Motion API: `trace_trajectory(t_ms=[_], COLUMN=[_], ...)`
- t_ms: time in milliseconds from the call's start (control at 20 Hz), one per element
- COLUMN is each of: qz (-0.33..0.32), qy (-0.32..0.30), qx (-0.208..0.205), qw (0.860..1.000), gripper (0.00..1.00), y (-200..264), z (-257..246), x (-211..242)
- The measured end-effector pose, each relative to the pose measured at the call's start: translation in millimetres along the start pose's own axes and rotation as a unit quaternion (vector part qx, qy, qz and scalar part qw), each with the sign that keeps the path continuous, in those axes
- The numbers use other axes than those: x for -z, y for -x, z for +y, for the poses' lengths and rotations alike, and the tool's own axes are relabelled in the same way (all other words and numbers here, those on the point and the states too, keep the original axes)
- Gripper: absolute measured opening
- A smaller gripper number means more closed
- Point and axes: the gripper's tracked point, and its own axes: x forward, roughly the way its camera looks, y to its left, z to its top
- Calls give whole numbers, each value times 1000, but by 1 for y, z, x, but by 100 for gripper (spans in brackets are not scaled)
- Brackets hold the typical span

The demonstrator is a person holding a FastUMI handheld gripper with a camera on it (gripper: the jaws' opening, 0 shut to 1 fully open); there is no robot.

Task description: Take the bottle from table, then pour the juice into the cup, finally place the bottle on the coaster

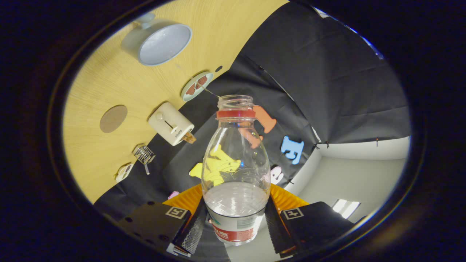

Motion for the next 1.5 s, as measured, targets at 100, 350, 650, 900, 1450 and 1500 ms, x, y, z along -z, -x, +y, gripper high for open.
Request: trace_trajectory(t_ms=[100,350,650,900,1450,1500], qz=[0,-4,-7,-3,71,80], qy=[9,10,10,-13,-340,-373], qx=[-5,-5,-15,-31,-165,-178], qw=[1000,1000,1000,999,923,907], gripper=[80,80,80,80,81,81], y=[0,0,1,5,27,30], z=[1,-2,6,18,87,93], x=[0,-4,-7,-4,-4,-5])
